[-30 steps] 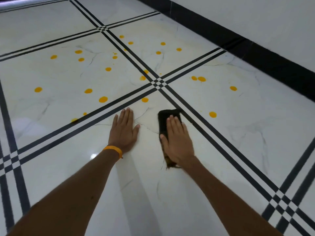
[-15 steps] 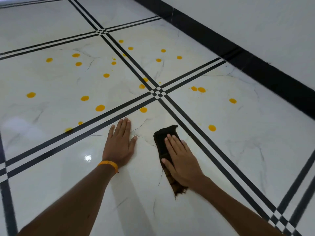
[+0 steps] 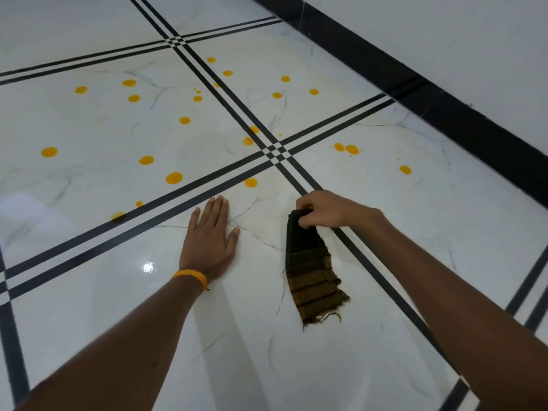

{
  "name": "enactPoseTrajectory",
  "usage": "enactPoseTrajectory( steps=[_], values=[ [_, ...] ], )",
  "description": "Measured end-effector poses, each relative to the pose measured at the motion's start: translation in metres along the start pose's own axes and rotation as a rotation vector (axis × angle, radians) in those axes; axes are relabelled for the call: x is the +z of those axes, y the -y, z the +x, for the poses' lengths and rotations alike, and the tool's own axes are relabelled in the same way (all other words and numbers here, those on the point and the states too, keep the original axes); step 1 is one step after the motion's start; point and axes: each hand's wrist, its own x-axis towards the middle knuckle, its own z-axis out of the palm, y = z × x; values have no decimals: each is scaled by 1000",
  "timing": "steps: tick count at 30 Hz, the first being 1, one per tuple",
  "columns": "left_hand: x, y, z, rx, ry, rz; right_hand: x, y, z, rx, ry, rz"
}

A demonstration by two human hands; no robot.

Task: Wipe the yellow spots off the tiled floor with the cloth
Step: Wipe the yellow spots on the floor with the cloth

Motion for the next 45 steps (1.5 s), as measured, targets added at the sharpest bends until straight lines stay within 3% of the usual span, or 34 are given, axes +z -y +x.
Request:
enactPoseTrajectory(
  steps=[7,12,14,17,22,27,32,34,36,38,40,42,44,45],
  values=[
    [-1,-1,1,-6,7,7,-81,12,-65,-180,-390,-18],
    [-1,-2,0,-9,21,1,-71,10,-82,-249,-635,-83],
    [-2,-2,0,-10,26,-2,-41,0,-82,-176,-548,-189],
    [-1,-1,1,-9,21,-2,9,-20,-79,48,-260,-425],
    [2,0,0,-4,16,3,36,-34,0,49,-657,-169],
    [1,-1,0,-6,18,6,69,-39,55,150,-620,-303],
    [-1,0,-4,-9,8,23,111,-65,-16,75,-594,-360],
    [1,-2,-2,-7,2,21,94,-105,-35,228,-722,-412],
    [0,-4,3,6,-1,25,61,-134,-28,476,-836,-289],
    [4,-3,5,7,-15,37,42,-125,4,591,-852,-212],
    [1,-2,2,7,-6,35,60,-81,24,475,-836,-279],
    [-5,-5,-2,-11,-3,31,102,-54,13,236,-679,-401],
    [-9,-12,5,-18,-1,43,106,-67,-7,76,-596,-457],
    [-12,-14,13,-36,0,36,99,-82,-8,105,-643,-477]
  ],
)
